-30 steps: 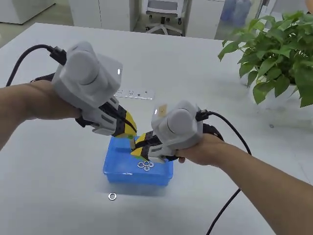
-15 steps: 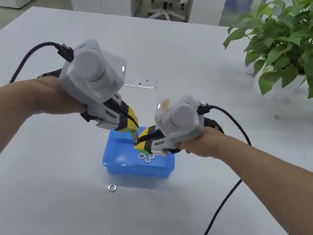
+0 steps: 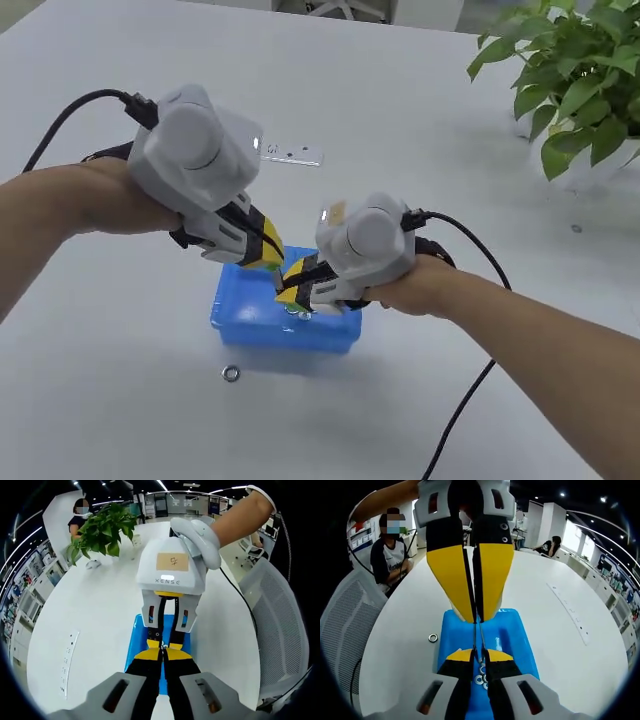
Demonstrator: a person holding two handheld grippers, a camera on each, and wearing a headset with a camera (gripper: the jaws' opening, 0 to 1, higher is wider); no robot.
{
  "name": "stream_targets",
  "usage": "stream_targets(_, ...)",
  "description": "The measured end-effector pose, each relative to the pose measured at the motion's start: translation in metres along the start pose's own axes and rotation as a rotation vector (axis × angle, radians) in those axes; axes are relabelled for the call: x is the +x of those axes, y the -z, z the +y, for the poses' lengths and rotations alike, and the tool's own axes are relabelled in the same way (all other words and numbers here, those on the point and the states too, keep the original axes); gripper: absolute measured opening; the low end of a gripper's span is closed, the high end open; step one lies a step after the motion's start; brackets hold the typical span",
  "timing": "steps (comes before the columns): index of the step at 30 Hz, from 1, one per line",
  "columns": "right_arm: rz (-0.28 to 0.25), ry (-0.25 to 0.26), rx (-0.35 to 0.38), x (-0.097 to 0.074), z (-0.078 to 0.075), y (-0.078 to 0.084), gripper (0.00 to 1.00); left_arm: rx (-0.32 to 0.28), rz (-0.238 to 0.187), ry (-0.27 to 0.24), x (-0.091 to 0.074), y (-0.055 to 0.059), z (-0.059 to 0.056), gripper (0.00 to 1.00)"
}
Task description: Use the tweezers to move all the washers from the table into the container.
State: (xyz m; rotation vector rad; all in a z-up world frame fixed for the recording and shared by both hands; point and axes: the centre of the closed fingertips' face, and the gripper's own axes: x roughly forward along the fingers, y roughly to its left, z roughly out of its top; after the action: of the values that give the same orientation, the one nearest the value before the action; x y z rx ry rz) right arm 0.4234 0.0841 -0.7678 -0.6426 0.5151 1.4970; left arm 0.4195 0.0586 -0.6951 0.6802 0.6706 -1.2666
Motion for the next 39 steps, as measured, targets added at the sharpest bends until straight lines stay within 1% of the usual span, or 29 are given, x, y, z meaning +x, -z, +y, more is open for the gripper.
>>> stream_targets(9,0.008,-0.015,0.001,0.007,0.001,0.006,0.11,-0.009,0.006,0.006,0.005,0.006,-0.001,0.05)
stream_targets(13,0.012,-0.015,-0.001,0.009,0.001,0.008,0.11,-0.012,0.009,0.005,0.007,0.009,-0.001,0.05)
stream_targets(19,0.013,-0.008,-0.009,0.010,0.000,0.007,0.11,-0.014,0.012,0.004,0.007,0.010,-0.001,0.05)
stream_targets(29,0.015,-0.006,-0.014,0.011,-0.001,0.006,0.11,-0.013,0.013,0.001,0.005,0.010,-0.002,0.05)
stream_targets(39,0.007,0.001,-0.017,0.004,0.000,0.002,0.11,-0.012,0.009,-0.002,-0.001,0.005,-0.006,0.05)
